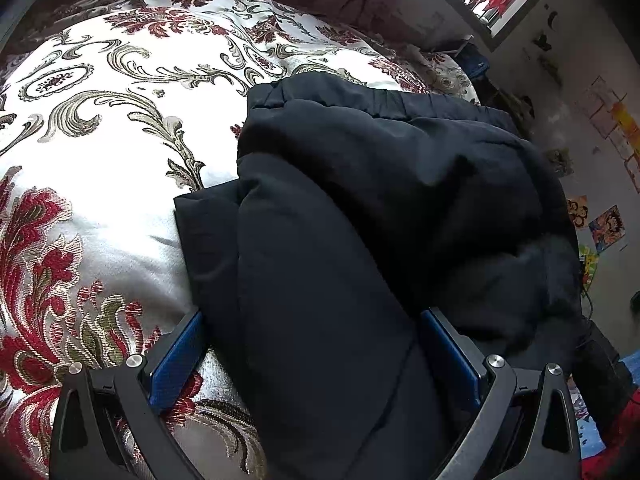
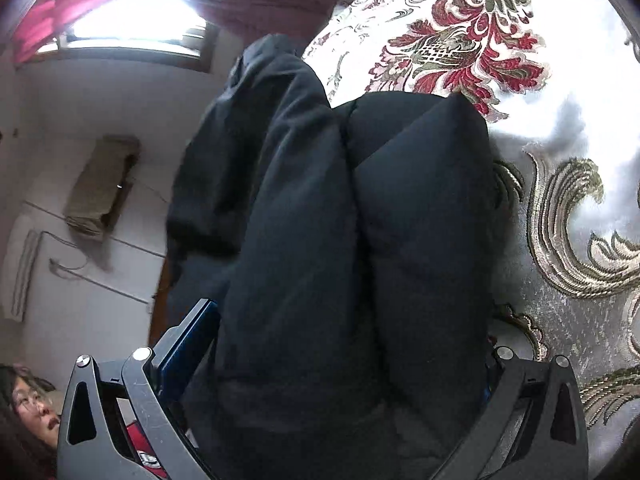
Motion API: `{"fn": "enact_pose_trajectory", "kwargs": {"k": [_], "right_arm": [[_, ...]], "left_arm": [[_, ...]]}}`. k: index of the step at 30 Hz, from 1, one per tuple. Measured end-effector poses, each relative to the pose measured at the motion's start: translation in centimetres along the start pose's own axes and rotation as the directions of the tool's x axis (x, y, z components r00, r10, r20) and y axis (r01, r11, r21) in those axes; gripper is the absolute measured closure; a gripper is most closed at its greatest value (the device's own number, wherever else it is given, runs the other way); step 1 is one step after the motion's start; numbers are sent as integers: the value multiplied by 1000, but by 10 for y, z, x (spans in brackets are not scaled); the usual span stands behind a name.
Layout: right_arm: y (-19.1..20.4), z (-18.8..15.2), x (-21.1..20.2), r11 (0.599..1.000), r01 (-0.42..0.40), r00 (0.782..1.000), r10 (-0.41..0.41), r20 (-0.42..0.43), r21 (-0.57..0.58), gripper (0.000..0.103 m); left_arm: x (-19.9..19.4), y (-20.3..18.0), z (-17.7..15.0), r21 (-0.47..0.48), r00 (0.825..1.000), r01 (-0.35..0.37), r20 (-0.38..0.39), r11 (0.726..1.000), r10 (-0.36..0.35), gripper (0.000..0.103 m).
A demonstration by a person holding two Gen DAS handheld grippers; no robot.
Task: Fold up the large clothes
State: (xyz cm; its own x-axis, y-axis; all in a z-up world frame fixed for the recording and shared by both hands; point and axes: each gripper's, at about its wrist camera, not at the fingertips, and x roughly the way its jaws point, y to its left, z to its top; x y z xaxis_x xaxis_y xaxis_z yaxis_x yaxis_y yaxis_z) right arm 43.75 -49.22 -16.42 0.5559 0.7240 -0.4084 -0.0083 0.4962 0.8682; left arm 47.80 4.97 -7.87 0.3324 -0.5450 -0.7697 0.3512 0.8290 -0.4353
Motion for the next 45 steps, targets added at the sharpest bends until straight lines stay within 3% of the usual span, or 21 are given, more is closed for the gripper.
{"fn": "enact_pose_trajectory", "kwargs": {"k": [4,9,16,17,19,22,25,28,31,37,42,45], "right_arm": [[10,-3,3,998,57,998,-57,5,6,1],[27,-6,6,990,143,989,-143,22,18,1],[67,-21,15,957,291,955,-291,56,3,3],[73,-23,15,954,299,952,-299,64,-6,6],[86,-30,11,954,301,951,-299,85,-16,28],[107,-42,7,943,328,941,-322,102,-56,50],[134,-54,-1,931,350,934,-338,117,-103,71],[157,-66,-20,917,366,927,-344,148,-158,79],[182,-80,-34,916,354,928,-319,191,-188,81],[244,-100,-53,883,349,929,-281,241,-314,83],[302,-111,-35,860,314,941,-225,253,-402,83],[327,-114,-17,849,286,949,-187,255,-443,83]], "left_arm": [[5,-4,1,-18,1000,10,-23,1000,-10,0],[7,-15,-2,-44,999,-31,-33,999,30,3],[0,-30,-8,-68,997,-78,9,995,79,40],[-1,-31,-8,-72,996,-86,16,994,87,48],[-2,-36,-9,-81,994,-102,22,991,104,59],[-7,-44,-9,-79,990,-138,25,987,141,71],[-15,-63,-10,-48,978,-202,42,978,204,79],[-28,-86,-15,21,959,-276,71,961,273,84],[-48,-105,-21,34,941,-324,112,945,319,87],[-103,-128,-28,45,914,-361,213,931,344,89],[-153,-138,-35,69,886,-403,276,912,371,89],[-184,-128,-42,36,858,-435,319,900,402,89]]}}
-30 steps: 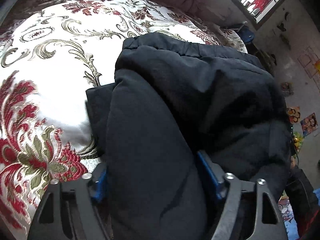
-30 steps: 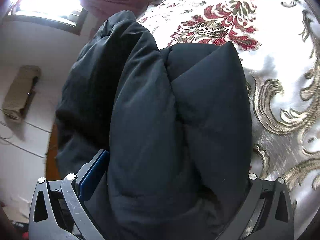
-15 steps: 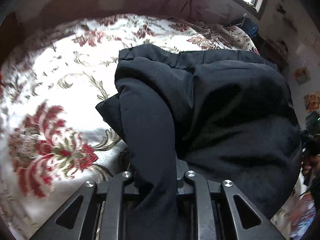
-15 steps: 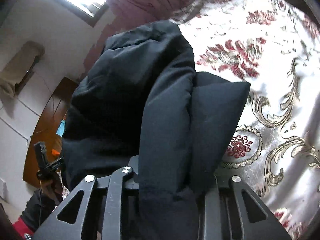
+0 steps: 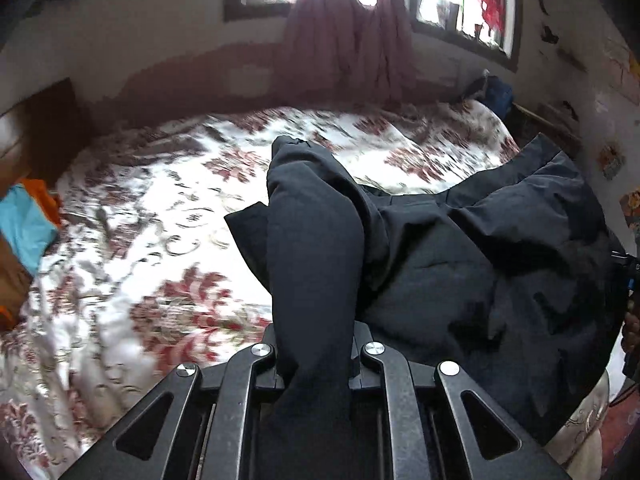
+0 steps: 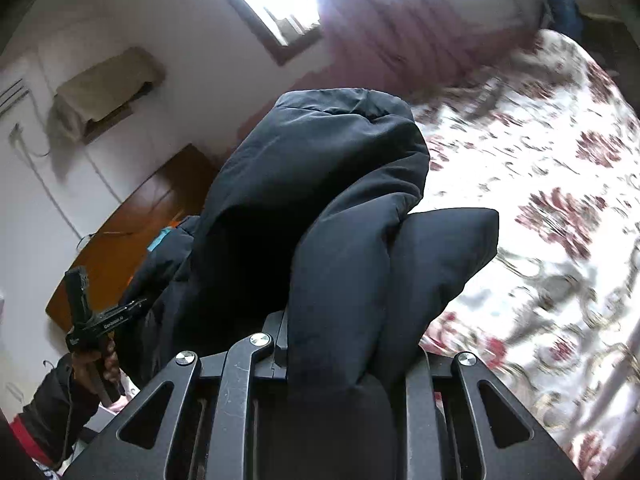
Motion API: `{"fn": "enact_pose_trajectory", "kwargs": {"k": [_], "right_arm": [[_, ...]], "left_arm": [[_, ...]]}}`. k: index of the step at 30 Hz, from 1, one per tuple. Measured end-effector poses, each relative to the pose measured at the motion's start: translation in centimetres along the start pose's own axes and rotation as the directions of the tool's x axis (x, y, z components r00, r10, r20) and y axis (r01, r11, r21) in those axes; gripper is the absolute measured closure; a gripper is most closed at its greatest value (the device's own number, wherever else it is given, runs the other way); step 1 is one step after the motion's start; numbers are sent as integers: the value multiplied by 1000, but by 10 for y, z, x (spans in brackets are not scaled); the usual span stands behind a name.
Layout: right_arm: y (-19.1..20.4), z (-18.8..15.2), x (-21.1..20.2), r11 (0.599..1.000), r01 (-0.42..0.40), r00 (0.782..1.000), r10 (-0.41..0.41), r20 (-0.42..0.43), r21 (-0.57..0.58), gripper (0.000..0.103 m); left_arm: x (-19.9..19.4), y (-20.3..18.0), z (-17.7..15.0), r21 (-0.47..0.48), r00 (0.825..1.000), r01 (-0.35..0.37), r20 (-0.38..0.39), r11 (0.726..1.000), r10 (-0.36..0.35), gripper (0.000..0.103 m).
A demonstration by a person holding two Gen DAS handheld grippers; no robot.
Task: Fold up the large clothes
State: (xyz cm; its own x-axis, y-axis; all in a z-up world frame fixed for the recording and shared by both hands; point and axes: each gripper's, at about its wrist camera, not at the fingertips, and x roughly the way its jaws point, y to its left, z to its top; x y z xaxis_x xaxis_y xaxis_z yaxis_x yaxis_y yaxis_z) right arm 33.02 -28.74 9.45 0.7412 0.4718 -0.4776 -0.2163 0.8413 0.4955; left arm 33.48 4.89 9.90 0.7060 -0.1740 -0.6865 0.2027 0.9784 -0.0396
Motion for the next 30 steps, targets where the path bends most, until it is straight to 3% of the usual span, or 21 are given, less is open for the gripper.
{"fn": "enact_pose_trajectory", "kwargs": {"k": [6,10,12,14,15,17,19,22,25,27,29,30], "right_arm": [[25,10,51,999,-27,999,27,-21,-27,83],[18,4,101,998,52,993,-54,-102,-22,82],[8,-6,125,992,128,974,-127,-187,-7,76],[-10,-22,144,970,243,932,-228,-281,19,70],[-16,-26,145,959,282,922,-267,-282,15,63],[-19,-30,134,939,344,917,-340,-209,-21,44],[-15,-29,118,910,411,900,-415,-132,-58,20],[-4,-23,90,899,429,899,-435,-50,-88,14],[12,-21,70,901,421,906,-423,6,-104,8],[23,-22,56,898,421,907,-418,52,-130,5],[45,-23,43,900,407,913,-392,115,-158,2],[49,-23,41,901,399,915,-380,136,-170,2]], "left_arm": [[-30,53,-4,-91,996,-62,62,994,68,89],[-21,84,-7,-145,990,-115,62,983,125,89],[-1,94,-14,-166,989,-132,38,977,140,89],[25,106,-28,-189,989,-146,-13,971,146,86],[43,114,-37,-210,986,-167,-58,963,158,85],[54,123,-51,-236,983,-182,-73,955,169,78],[54,129,-60,-252,988,-154,-44,955,148,70],[52,134,-57,-245,987,-161,-47,956,154,60],[45,134,-54,-277,981,-195,-63,941,184,36],[33,132,-54,-314,980,-193,-18,930,197,28],[20,127,-53,-345,974,-199,31,917,223,14],[13,122,-54,-352,971,-202,51,914,234,12]]}}
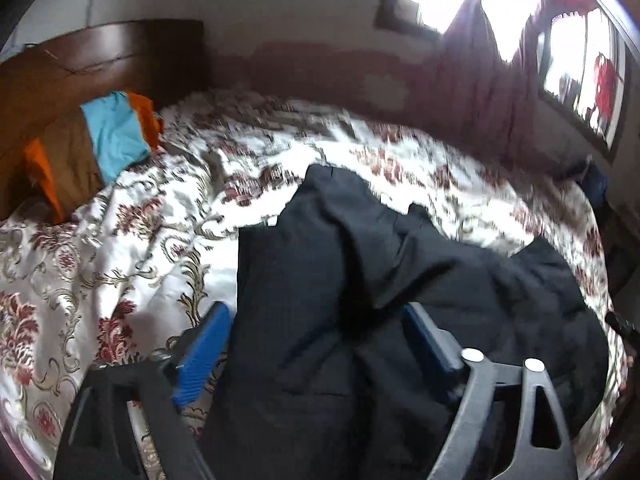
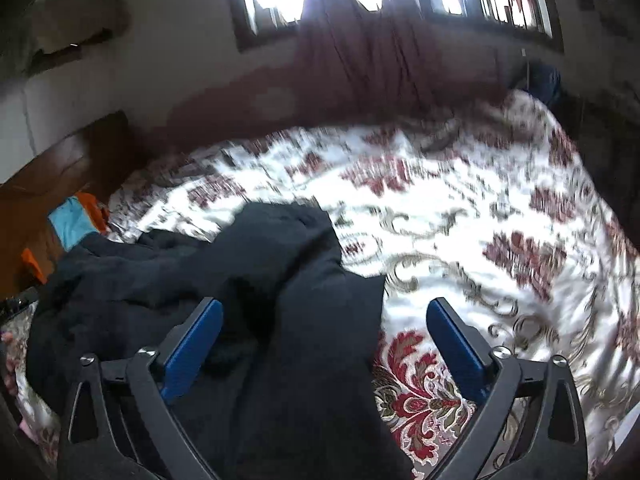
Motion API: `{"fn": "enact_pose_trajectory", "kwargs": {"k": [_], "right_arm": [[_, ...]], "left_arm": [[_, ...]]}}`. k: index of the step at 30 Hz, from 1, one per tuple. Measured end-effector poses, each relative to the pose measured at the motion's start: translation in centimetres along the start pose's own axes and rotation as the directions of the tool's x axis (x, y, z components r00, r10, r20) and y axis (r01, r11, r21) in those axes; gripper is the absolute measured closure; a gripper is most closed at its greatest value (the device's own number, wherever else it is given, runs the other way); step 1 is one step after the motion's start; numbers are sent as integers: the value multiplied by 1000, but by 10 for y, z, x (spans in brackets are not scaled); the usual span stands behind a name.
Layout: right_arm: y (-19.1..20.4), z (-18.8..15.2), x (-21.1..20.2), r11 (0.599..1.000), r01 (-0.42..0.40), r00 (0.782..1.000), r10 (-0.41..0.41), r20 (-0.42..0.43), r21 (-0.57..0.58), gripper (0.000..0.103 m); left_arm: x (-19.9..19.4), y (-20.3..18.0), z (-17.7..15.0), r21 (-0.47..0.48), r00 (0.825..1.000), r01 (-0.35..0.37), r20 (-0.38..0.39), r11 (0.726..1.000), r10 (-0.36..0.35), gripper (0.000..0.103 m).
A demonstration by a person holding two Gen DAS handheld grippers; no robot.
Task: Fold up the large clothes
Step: 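Release the jacket and pull both tools back from the bundle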
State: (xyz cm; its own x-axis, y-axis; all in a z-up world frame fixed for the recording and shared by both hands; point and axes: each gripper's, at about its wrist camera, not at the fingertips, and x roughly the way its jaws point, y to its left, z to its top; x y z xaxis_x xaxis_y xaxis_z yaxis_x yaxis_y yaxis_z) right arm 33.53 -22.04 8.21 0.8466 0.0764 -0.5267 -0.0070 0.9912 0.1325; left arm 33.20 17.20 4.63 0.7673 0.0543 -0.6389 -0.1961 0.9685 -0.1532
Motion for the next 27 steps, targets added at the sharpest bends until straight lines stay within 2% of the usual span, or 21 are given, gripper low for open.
{"fn": "enact_pose_trajectory", "kwargs": {"k": [4,9,16,21,27], "right_arm": [[18,3,-16,998,-34,998,36,58,-47,2],[33,-3,-48,997,-48,992,55,117,-65,2],[44,-17,-105,995,-74,978,85,190,-67,2],[53,-34,-145,994,-64,969,84,233,-92,2],[60,-68,-189,992,-62,948,92,303,-108,2]], "left_arm": [[-28,-17,-6,19,999,29,39,999,-30,1],[-77,-47,-19,84,983,-10,183,996,-5,0],[-133,-70,-37,106,963,19,265,994,-47,0],[-166,-78,-55,156,966,51,244,986,-88,0],[-207,-81,-89,170,954,63,281,983,-110,0]]}}
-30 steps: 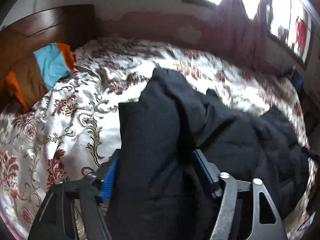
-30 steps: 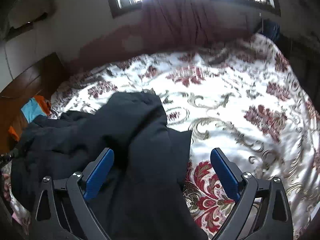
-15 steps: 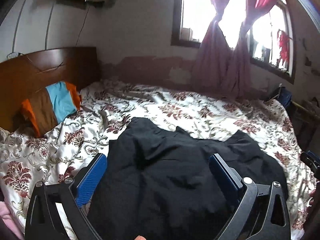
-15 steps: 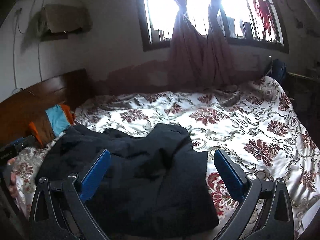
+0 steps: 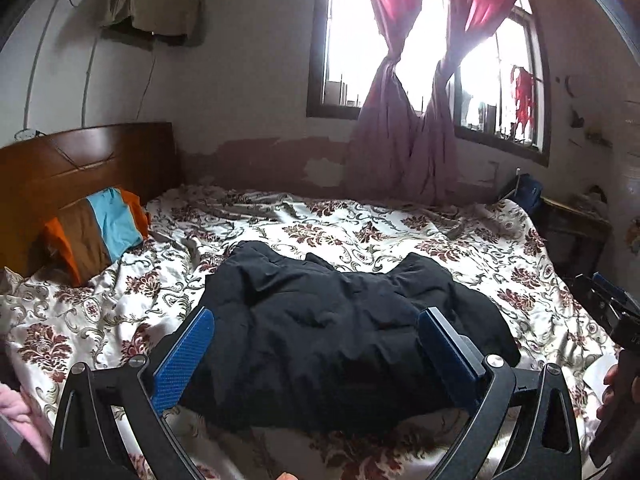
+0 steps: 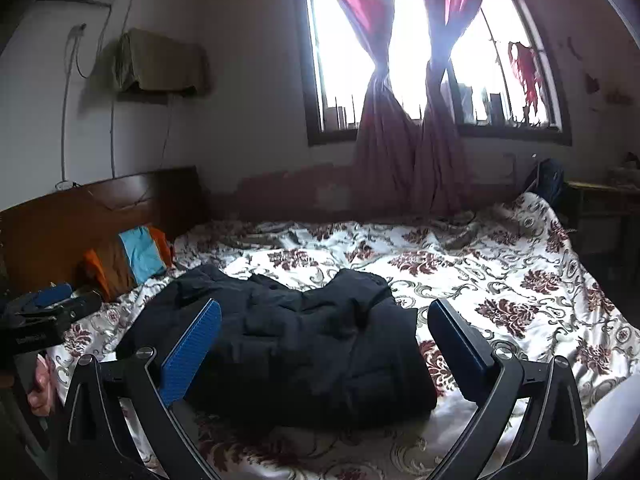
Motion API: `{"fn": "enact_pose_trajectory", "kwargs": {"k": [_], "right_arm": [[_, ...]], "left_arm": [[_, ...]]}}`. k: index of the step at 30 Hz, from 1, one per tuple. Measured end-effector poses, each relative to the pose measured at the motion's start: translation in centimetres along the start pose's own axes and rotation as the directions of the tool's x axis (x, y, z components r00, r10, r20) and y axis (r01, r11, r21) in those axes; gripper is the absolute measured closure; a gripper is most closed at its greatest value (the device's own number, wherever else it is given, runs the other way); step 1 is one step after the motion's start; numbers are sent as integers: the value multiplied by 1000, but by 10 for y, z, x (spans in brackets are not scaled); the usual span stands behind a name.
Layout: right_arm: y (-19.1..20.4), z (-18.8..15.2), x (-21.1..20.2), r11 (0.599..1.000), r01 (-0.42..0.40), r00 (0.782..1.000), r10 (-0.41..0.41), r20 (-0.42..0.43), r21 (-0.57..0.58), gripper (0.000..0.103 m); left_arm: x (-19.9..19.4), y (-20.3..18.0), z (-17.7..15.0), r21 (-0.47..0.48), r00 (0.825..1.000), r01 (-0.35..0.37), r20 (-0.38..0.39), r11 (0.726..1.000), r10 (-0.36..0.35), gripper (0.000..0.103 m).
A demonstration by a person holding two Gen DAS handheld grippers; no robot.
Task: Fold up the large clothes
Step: 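Release the jacket and pull both tools back from the bundle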
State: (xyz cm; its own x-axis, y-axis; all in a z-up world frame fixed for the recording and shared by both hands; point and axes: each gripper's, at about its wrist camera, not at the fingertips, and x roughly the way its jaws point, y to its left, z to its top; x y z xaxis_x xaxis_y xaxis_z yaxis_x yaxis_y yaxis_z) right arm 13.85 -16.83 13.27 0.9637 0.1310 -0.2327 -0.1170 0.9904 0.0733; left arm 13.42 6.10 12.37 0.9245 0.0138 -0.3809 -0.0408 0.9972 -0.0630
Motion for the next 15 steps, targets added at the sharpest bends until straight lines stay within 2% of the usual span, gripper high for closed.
{"fn": "enact_pose_trajectory", "kwargs": {"k": [8,15], "right_arm": [[13,-36,-37,1000,-7,1000,7,26,-8,2],[25,-65,-56,999,-1,999,2,35,-41,2]], "left_arm": [[-43,-6,-30,17,999,-13,43,1000,13,0],[-63,-9,-57,38,998,-46,35,998,45,0]]}}
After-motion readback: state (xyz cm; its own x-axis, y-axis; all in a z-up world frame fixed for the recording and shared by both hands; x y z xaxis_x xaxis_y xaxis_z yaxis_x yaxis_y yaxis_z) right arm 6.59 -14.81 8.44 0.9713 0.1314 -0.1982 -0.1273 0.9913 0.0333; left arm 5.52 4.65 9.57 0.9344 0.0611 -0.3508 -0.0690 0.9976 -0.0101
